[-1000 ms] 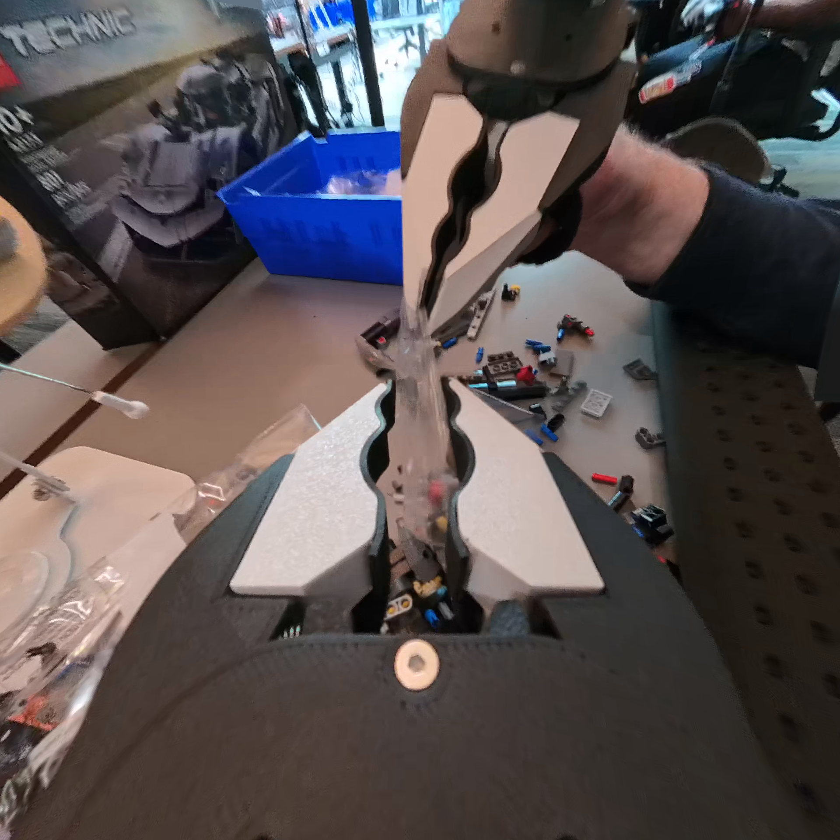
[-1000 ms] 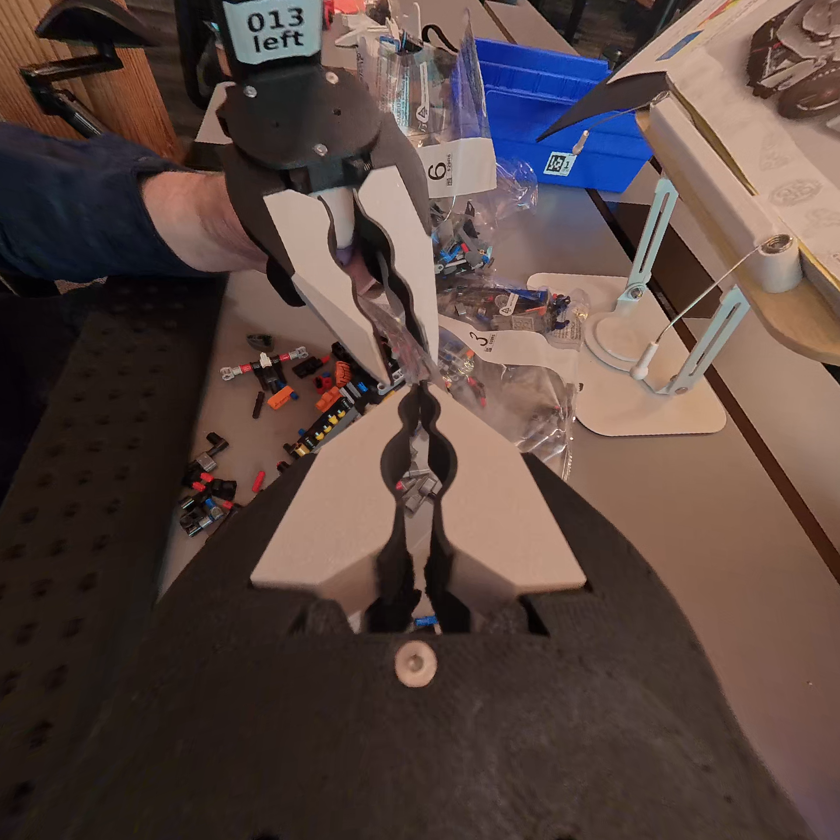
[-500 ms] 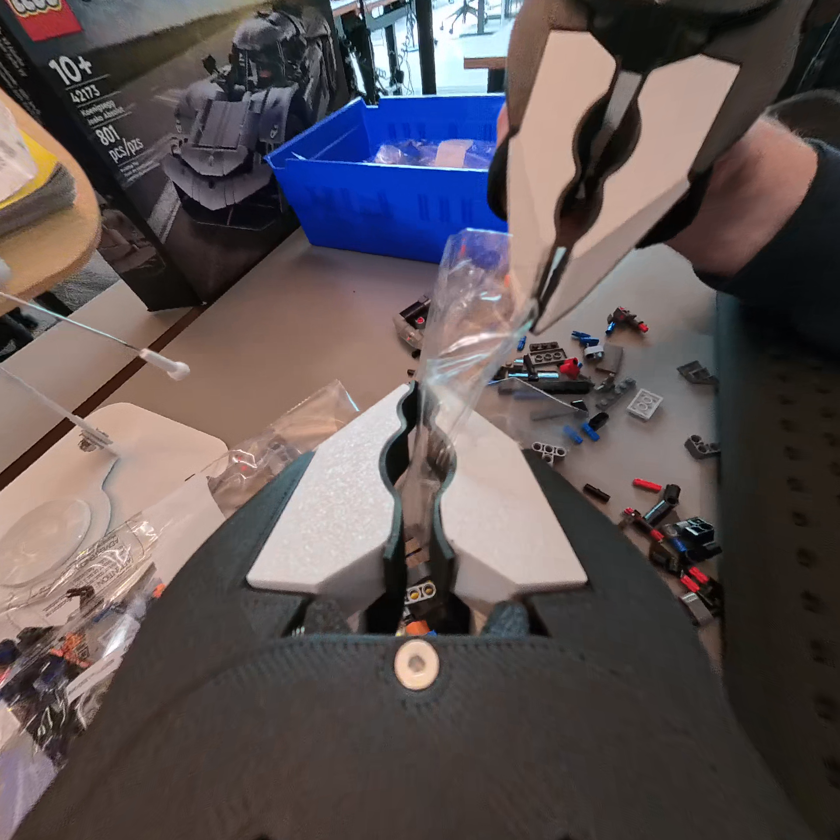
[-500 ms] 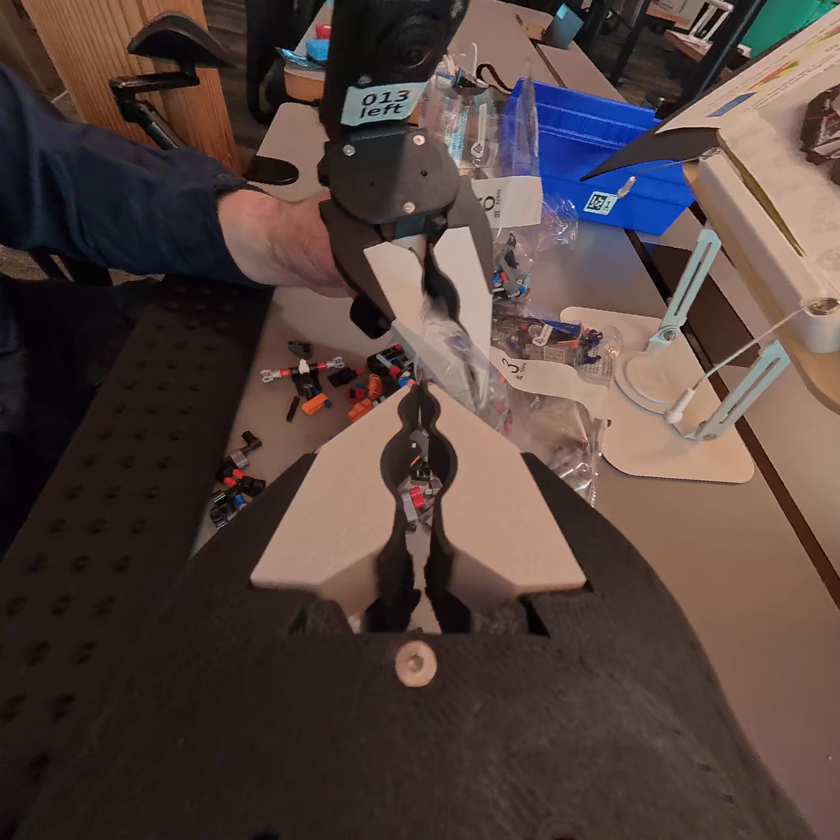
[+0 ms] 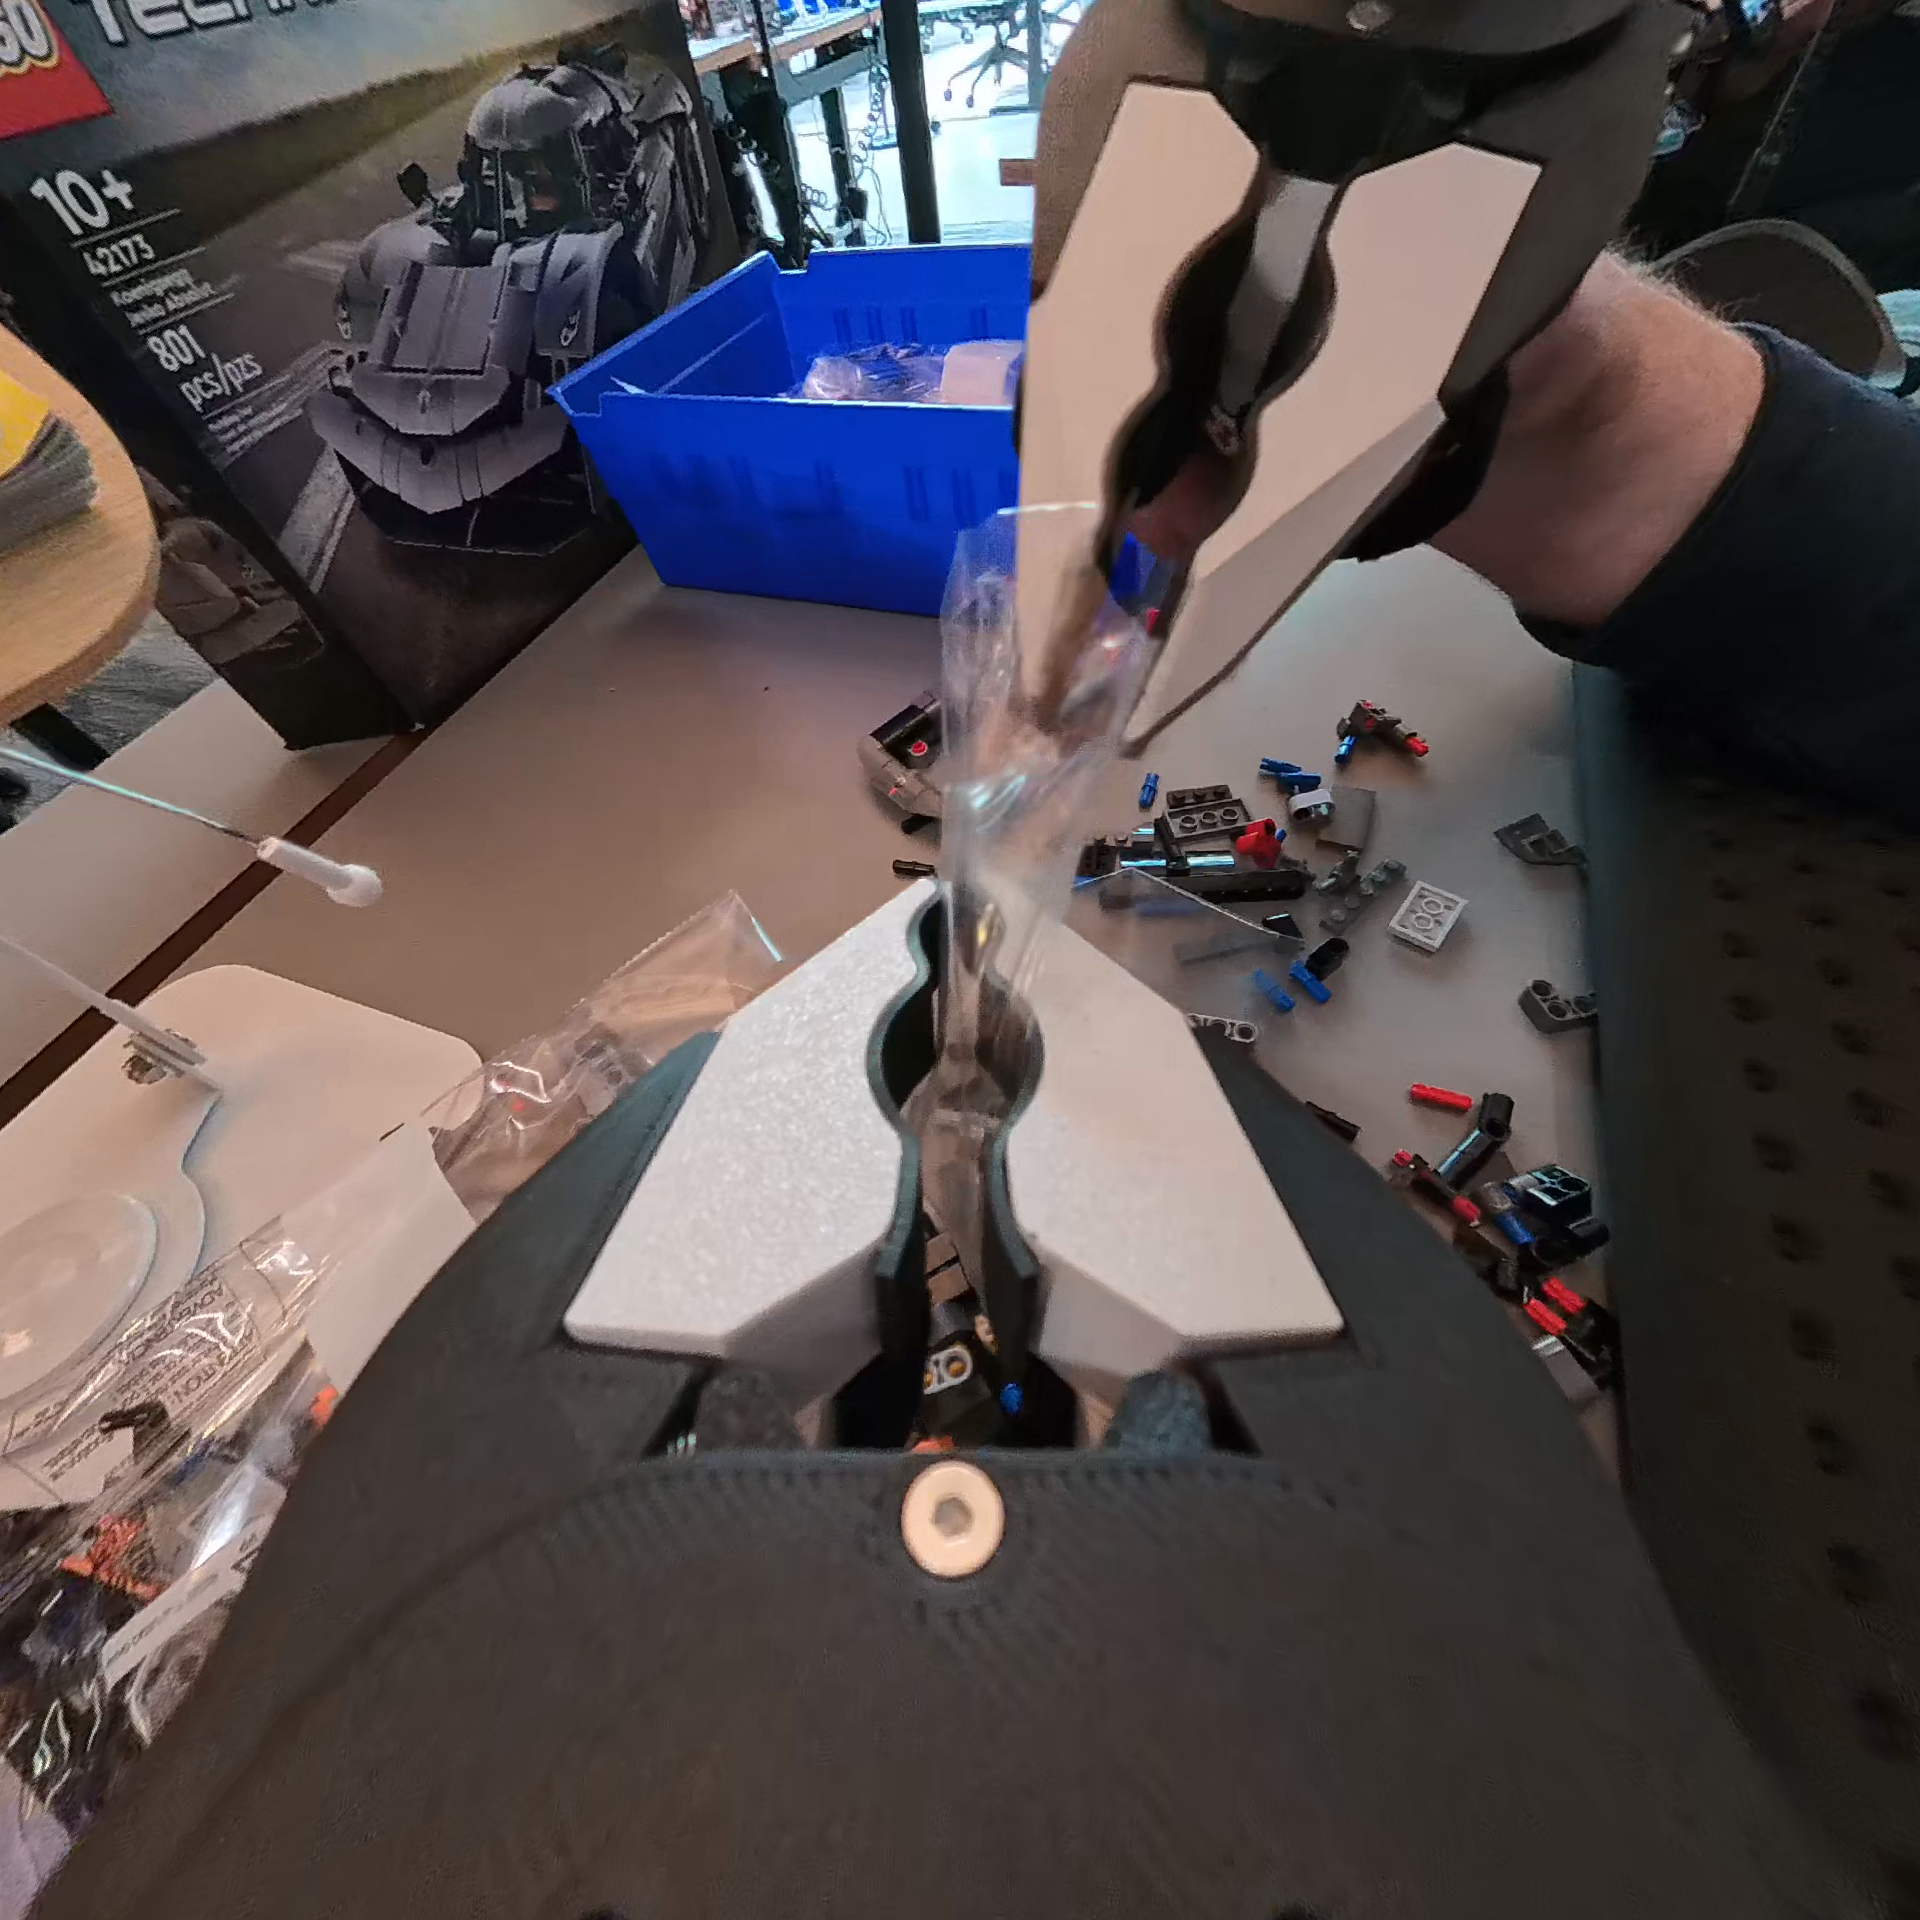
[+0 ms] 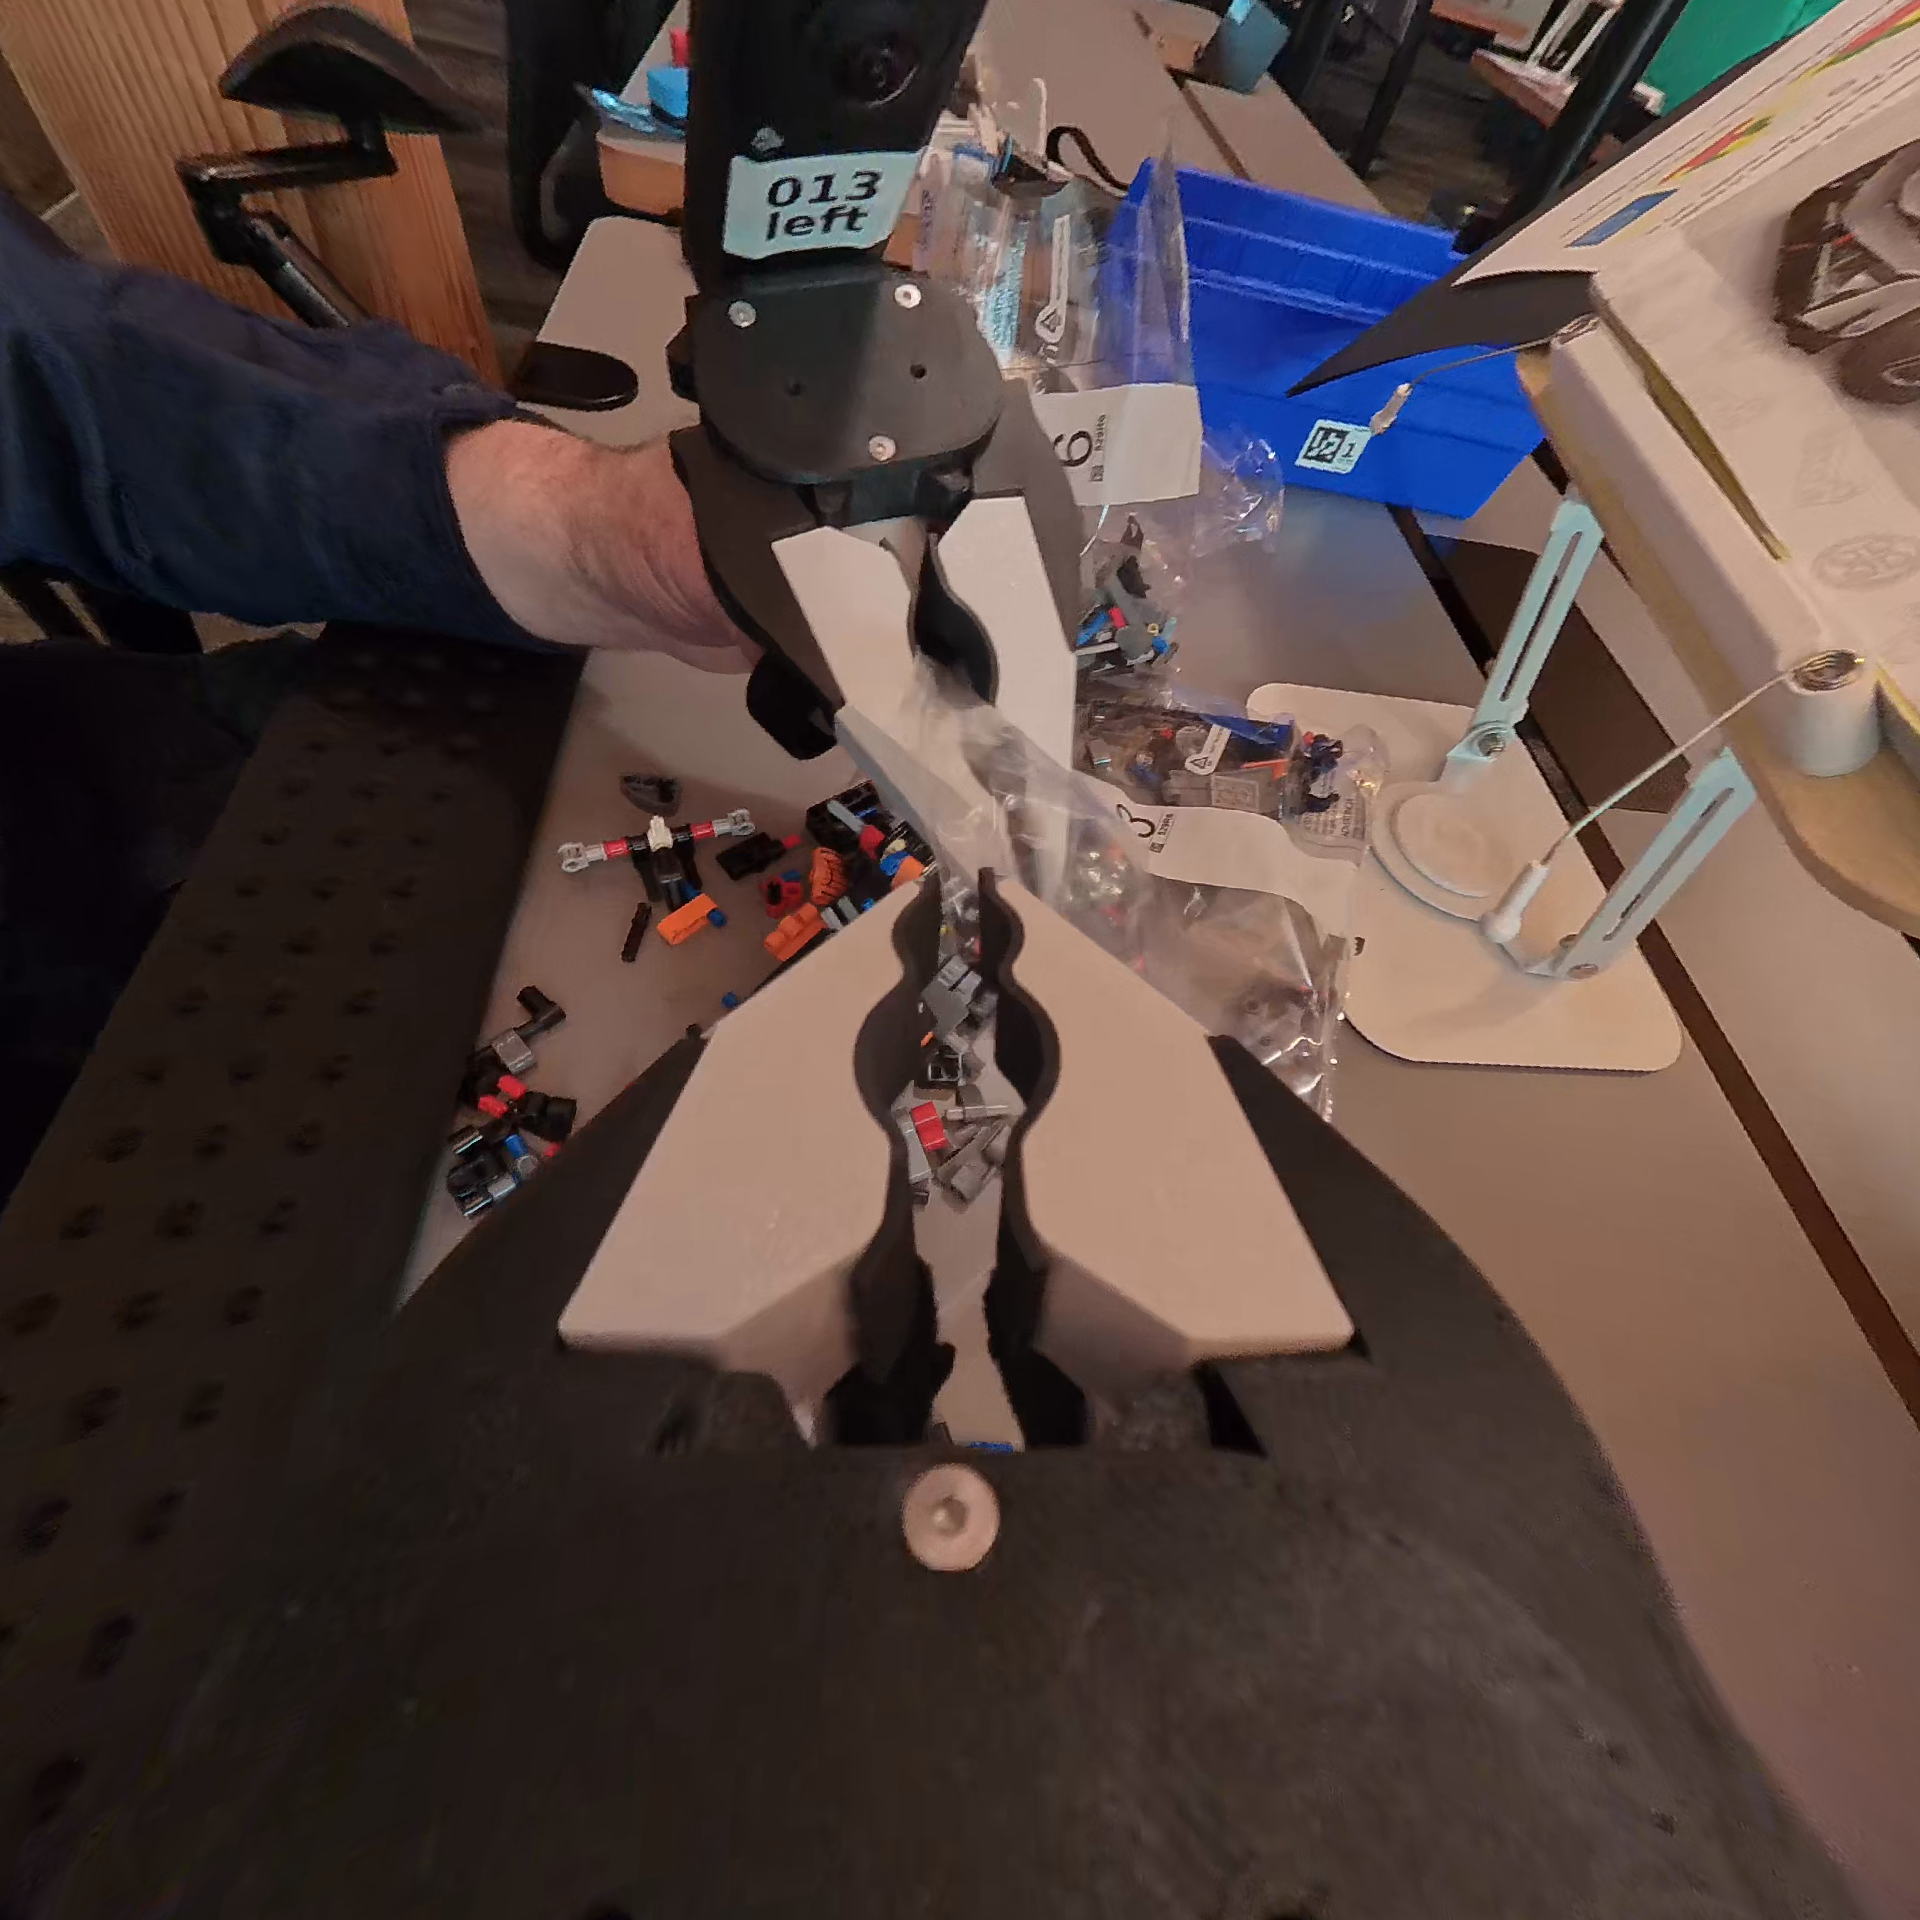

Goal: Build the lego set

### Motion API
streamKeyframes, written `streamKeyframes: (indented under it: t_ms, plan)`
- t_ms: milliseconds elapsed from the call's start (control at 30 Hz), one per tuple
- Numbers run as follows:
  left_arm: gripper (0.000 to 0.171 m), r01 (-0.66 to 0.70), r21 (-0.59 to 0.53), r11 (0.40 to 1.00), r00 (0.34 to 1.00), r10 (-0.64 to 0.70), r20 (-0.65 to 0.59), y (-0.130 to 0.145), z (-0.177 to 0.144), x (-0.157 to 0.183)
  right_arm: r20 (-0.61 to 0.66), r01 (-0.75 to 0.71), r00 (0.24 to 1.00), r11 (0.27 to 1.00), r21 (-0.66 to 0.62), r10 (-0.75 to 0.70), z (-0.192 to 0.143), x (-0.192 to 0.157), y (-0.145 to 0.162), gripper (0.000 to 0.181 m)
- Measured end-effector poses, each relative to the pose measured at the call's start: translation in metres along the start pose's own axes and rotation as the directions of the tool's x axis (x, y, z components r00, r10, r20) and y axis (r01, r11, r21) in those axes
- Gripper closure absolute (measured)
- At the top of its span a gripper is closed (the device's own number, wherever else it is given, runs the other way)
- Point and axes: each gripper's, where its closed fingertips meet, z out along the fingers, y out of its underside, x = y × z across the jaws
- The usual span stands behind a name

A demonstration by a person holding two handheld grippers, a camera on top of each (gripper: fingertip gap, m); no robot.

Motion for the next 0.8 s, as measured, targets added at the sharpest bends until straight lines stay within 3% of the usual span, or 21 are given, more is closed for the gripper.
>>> streamKeyframes:
  t_ms: [200, 400, 533, 633, 800]
  plan:
    - [0.171, -0.033, -0.021, 0.999, 0.999, 0.032, -0.019, 0.003, 0.004, 0.007, -0.047, 0.013, 0.999, 0.999, -0.044, -0.015, 0.004, 0.007, 0.008, 0.167]
    - [0.171, -0.033, -0.036, 0.999, 0.999, 0.032, -0.041, 0.006, 0.006, 0.009, -0.030, 0.022, 0.999, 0.995, -0.099, -0.025, 0.008, 0.004, 0.017, 0.181]
    - [0.171, -0.035, -0.024, 0.999, 0.995, 0.032, -0.098, 0.005, 0.006, 0.019, -0.027, 0.037, 0.999, 0.993, -0.116, -0.041, 0.008, 0.003, 0.019, 0.181]
    - [0.158, -0.012, 0.000, 1.000, 0.989, 0.012, -0.150, 0.000, 0.004, 0.025, -0.008, 0.039, 0.999, 0.993, -0.114, -0.041, 0.008, 0.000, 0.020, 0.181]
    - [0.128, 0.164, 0.046, 0.985, 0.939, -0.142, -0.314, -0.010, -0.003, 0.034, 0.042, 0.040, 0.998, 0.997, -0.062, -0.037, 0.004, -0.008, 0.012, 0.181]
